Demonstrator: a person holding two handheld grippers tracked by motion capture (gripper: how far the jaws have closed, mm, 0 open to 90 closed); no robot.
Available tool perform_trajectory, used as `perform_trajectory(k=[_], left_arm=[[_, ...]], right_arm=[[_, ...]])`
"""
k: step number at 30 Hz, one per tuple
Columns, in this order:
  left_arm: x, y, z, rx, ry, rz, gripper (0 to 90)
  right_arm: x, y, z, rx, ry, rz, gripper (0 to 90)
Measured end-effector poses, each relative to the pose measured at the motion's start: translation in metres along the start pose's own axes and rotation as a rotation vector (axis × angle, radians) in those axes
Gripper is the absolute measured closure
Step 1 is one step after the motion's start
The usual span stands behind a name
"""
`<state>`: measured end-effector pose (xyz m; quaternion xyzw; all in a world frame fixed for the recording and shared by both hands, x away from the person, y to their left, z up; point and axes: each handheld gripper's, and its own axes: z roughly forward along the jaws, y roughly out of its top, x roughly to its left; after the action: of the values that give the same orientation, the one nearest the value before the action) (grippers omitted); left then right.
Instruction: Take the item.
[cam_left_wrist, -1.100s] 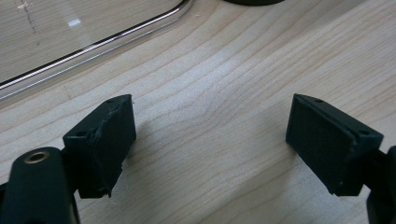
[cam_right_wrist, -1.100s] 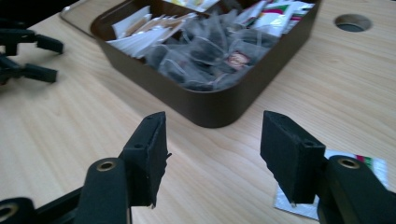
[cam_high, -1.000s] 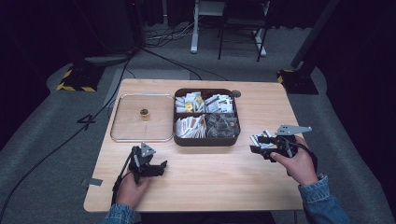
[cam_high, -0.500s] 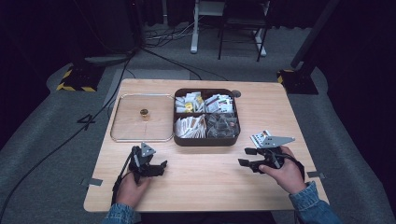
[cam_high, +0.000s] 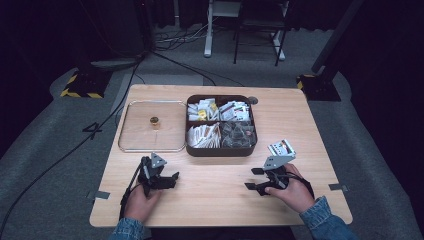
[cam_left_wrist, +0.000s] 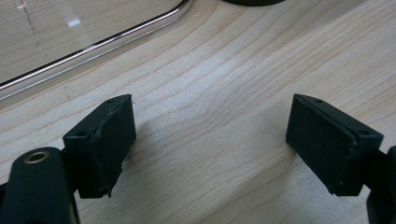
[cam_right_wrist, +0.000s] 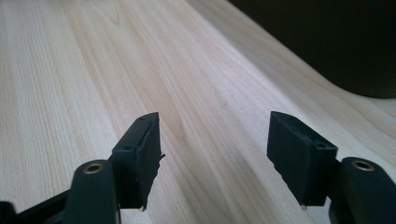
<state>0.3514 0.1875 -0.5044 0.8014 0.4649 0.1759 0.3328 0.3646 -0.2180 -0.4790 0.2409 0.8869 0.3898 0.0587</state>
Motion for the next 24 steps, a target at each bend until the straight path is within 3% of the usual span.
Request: perform_trajectory(k=[13, 14, 16, 19, 21, 24], left_arm=[[0.0, 0.001, 0.0, 0.001, -0.003, 0.003, 16.3], [0.0, 0.001, 0.0, 0.001, -0.004, 0.002, 16.3], [0.0, 0.001, 0.0, 0.001, -0.004, 0.003, 16.3], [0.0, 0.001, 0.001, 0.002, -0.004, 0.003, 16.3], [0.0, 0.001, 0.001, 0.002, -0.005, 0.002, 16.2], [0.0, 0.001, 0.001, 0.001, -0.003, 0.0, 16.0]], right_arm=[[0.015, -0.004, 0.018, 0.034, 0.029, -0.083, 29.6], [0.016, -0.005, 0.019, 0.038, 0.027, -0.094, 27.9], [0.019, -0.006, 0.024, 0.062, 0.012, -0.139, 16.2], [0.021, -0.006, 0.026, 0.056, 0.008, -0.133, 11.4], [0.021, -0.008, 0.031, 0.024, 0.004, -0.132, 2.5], [0.021, -0.009, 0.033, 0.02, 0.003, -0.13, 0.9]])
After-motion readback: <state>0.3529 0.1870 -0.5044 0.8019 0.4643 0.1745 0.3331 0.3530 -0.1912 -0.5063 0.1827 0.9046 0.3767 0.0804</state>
